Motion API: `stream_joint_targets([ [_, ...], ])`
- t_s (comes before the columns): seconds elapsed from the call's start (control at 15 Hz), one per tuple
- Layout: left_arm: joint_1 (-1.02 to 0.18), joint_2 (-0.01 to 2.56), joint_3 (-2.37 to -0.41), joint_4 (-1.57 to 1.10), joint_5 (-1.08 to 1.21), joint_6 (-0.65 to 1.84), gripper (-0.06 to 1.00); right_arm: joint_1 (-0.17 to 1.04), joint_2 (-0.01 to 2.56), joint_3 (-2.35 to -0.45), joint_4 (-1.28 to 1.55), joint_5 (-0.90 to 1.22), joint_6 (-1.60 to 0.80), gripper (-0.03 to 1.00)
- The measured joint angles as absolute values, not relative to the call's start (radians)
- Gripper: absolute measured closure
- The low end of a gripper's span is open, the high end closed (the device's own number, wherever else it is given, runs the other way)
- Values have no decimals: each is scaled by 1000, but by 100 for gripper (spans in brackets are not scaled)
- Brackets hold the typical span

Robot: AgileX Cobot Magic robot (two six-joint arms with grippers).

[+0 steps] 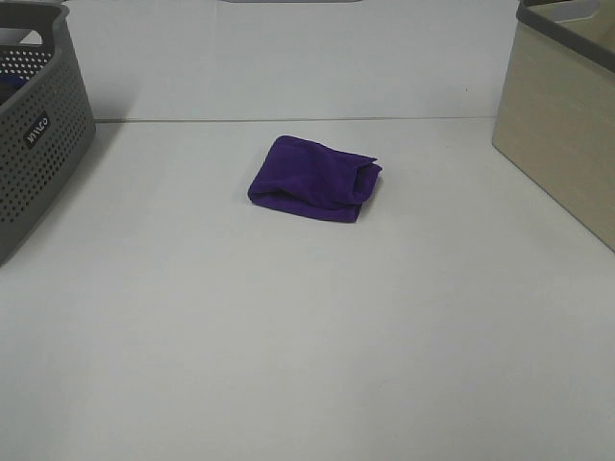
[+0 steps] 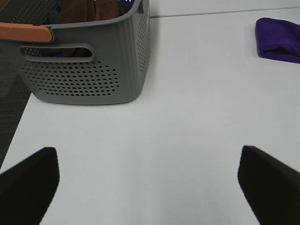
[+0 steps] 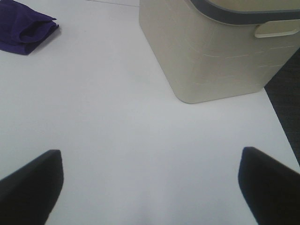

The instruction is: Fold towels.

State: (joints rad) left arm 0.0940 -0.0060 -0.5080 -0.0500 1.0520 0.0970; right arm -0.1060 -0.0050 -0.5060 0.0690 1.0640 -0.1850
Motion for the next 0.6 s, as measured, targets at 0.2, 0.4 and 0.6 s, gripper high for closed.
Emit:
stream_joint_targets([
  [0.2, 94, -6, -508, -50, 1052, 97, -4, -106, -5, -506, 69, 1064, -185, -2],
  [0.4, 94, -6, -508, -65, 1052, 97, -4, -106, -5, -506, 69, 1064, -185, -2],
  [0.6, 94, -6, -508, -66, 1052, 97, -4, -106, -5, -506, 69, 1064, -185, -2],
])
